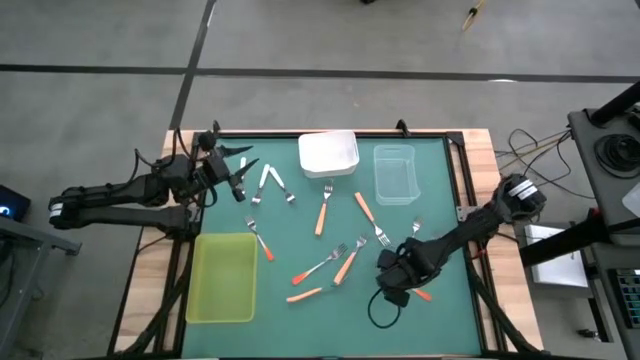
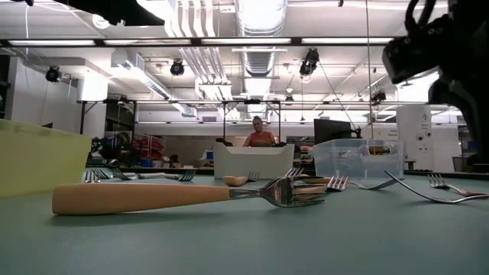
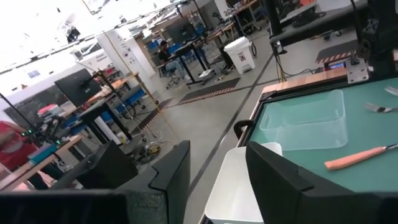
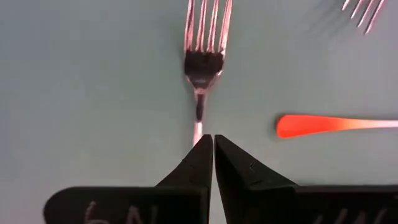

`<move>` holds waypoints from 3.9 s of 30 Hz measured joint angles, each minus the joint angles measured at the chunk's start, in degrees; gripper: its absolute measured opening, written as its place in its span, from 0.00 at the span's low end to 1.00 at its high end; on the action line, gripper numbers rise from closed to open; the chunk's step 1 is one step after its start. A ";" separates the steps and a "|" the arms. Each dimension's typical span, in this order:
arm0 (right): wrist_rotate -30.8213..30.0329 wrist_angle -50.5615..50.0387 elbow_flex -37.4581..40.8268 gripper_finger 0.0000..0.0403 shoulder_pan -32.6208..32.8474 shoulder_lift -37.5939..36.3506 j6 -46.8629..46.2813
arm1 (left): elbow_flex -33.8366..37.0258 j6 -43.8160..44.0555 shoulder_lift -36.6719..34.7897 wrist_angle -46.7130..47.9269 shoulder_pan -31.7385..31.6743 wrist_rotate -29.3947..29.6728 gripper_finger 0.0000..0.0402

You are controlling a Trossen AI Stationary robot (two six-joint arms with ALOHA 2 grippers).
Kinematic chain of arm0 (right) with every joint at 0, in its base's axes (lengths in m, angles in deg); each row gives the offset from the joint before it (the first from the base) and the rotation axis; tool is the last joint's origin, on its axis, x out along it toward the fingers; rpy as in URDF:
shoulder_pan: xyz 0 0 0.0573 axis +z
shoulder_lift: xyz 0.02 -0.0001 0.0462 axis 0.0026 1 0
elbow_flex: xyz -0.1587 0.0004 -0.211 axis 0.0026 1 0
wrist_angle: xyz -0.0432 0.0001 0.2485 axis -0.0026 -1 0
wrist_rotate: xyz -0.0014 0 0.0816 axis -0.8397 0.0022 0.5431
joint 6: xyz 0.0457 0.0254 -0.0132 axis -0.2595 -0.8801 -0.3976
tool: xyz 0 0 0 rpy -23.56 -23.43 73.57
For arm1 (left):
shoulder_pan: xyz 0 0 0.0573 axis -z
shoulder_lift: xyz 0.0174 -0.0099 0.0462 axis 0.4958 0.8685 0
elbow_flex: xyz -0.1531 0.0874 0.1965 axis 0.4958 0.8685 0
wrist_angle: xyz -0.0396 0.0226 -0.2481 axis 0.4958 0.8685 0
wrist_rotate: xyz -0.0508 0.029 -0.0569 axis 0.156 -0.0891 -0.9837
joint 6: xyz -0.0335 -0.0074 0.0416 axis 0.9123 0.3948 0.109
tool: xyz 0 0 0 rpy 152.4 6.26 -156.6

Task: Sort silverware by color (type)
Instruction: Put the orange fork into the yellow bin

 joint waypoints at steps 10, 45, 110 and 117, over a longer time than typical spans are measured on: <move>-2.59 1.57 6.37 0.08 -0.07 -4.65 -14.63 | 0.00 1.33 0.26 0.04 0.00 -0.01 0.35; -1.08 3.25 -0.67 0.37 -0.09 7.69 -12.86 | 0.00 1.98 1.57 0.21 0.00 0.00 0.35; -5.53 66.85 -9.13 0.03 -25.91 5.19 55.65 | -11.65 44.47 -0.03 11.33 2.05 -25.91 0.35; -6.01 68.50 -20.14 0.03 -23.95 13.53 49.54 | -7.24 52.90 -0.73 3.45 9.16 -25.93 0.35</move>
